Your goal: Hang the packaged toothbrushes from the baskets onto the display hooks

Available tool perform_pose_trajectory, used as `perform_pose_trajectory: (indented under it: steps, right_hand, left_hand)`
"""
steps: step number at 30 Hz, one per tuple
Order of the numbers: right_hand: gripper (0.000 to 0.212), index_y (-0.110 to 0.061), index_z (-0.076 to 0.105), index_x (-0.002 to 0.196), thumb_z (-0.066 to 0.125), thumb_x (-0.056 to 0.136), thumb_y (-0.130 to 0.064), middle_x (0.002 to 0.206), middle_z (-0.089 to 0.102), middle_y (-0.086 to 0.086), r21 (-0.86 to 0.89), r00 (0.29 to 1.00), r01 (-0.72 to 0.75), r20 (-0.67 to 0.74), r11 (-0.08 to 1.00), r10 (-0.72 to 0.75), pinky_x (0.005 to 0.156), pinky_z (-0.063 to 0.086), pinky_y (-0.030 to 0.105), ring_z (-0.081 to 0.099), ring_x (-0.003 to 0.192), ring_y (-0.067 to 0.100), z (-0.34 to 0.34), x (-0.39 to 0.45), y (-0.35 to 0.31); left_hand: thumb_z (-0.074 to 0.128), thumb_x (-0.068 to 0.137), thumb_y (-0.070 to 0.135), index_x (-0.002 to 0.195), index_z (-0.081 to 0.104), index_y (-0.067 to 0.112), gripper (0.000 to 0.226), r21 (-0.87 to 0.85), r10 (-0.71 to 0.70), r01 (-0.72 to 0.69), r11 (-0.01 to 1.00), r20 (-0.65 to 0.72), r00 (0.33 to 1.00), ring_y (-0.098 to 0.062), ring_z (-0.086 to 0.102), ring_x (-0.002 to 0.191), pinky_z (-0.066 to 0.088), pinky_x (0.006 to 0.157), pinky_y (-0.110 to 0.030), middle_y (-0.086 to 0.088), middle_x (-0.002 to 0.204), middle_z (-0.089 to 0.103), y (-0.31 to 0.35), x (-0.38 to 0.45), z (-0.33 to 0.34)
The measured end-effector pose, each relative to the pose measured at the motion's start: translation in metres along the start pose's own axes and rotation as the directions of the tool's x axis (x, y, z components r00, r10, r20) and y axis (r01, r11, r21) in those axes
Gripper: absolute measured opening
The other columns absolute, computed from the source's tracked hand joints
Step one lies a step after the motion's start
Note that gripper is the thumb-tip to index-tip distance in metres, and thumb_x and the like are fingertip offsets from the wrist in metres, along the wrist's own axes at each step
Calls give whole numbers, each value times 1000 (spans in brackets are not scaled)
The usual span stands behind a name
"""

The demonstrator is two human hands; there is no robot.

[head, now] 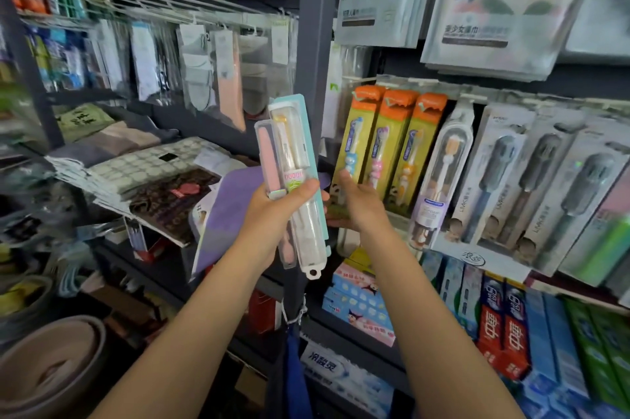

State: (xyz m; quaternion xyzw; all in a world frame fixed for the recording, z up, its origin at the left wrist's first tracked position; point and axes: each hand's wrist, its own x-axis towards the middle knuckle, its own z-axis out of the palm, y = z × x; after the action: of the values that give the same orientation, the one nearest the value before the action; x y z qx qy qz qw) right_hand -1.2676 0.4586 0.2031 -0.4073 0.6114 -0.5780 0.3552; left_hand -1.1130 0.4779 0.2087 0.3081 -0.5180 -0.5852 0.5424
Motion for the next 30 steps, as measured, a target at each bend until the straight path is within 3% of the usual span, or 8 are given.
perform_pose_trajectory:
  steps: [4, 7, 10, 14, 17, 20, 24, 30]
  right_hand:
    - [50, -10, 54, 123, 66, 93, -48, 117, 67, 11, -134, 994, -13, -110, 991, -2, 89, 59, 47, 69, 100, 28, -9, -14, 8]
    - [42, -11, 42, 117, 68, 92, -32, 123, 52, 11, -343, 953, 107, -233, 933, -195, 92, 48, 41, 53, 111, 26, -17, -34, 11]
    - [35, -12, 48, 122, 65, 94, -23, 123, 48, 7, -362, 892, 253, -271, 897, -361, 95, 42, 34, 48, 112, 20, -22, -57, 0]
    - [12, -16, 60, 108, 59, 101, -25, 104, 64, -2, -145, 921, 347, -132, 926, -366, 76, 44, 16, 59, 90, 4, -21, -80, -17]
    - [29, -10, 62, 107, 65, 97, -36, 89, 62, -3, -130, 924, 373, -36, 919, -380, 63, 44, 11, 56, 72, 0, -18, -88, -17]
    - [33, -10, 61, 108, 71, 92, -37, 87, 59, 1, -187, 932, 333, -81, 924, -353, 66, 47, 21, 54, 74, 8, -16, -90, -9]
    - [25, -10, 66, 97, 74, 89, -32, 83, 65, 7, -198, 948, 284, -90, 938, -306, 70, 51, 34, 60, 73, 17, -26, -91, -2]
    - [12, -19, 70, 86, 76, 88, -30, 69, 66, -5, -214, 966, 214, -100, 953, -240, 61, 51, 33, 60, 61, 11, -41, -93, 2]
  left_hand:
    - [67, 94, 16, 116, 67, 5, 25, -21, 7, -7, 1000, 19, 1000, -17, 74, 76, 59, 66, -30, -8, 87, 77, 1, -8, -4]
    - [70, 87, 25, 118, 67, 8, 36, -18, 3, -2, 1000, 77, 997, -25, 74, 84, 60, 71, -34, -13, 95, 77, -3, -14, -5]
    - [73, 76, 34, 122, 67, 11, 51, -21, -25, 28, 999, 114, 993, -33, 73, 98, 61, 82, -43, -16, 104, 76, -7, -19, -2]
    - [76, 73, 37, 123, 69, 13, 55, -21, -50, 54, 998, 145, 988, -33, 72, 102, 59, 88, -46, -14, 108, 76, -11, -21, 1]
    - [74, 83, 27, 118, 69, 16, 38, 43, -76, 67, 997, 233, 970, -19, 74, 98, 59, 79, -28, -4, 101, 78, -14, -23, 7]
    - [69, 93, 13, 115, 66, 21, 24, 113, -114, 81, 990, 322, 940, -9, 73, 97, 55, 76, -17, 4, 98, 78, -23, -28, 15]
    - [69, 92, 9, 117, 64, 23, 29, 106, -149, 119, 987, 358, 922, -11, 73, 99, 55, 75, -16, 5, 99, 78, -38, -35, 17]
    - [70, 91, 19, 115, 66, 27, 26, 98, -157, 129, 987, 380, 912, -9, 73, 98, 54, 76, -17, 6, 100, 78, -50, -41, 22]
